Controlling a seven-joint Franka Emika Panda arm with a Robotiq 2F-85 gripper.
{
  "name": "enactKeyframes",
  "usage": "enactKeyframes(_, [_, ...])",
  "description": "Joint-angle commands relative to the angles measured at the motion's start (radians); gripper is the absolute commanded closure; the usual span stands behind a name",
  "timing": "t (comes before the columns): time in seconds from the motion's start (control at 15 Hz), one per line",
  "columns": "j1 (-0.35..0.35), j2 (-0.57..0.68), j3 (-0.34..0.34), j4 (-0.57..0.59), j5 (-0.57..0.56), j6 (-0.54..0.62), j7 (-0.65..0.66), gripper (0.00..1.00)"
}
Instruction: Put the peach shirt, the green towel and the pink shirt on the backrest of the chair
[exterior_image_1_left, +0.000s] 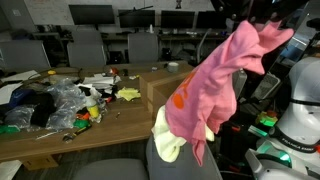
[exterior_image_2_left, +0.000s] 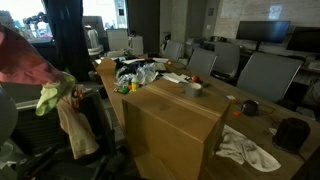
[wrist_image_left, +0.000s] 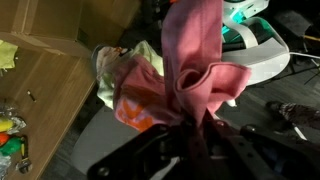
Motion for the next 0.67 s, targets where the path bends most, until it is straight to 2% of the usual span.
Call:
enactKeyframes(0.0, [-0.007, 0.038, 0.005, 0.071, 0.022, -0.016, -0.006, 0.97])
enactKeyframes(0.6, [-0.005, 0.074, 0.013, 0.112, 0.015, -0.017, 0.004, 0.97])
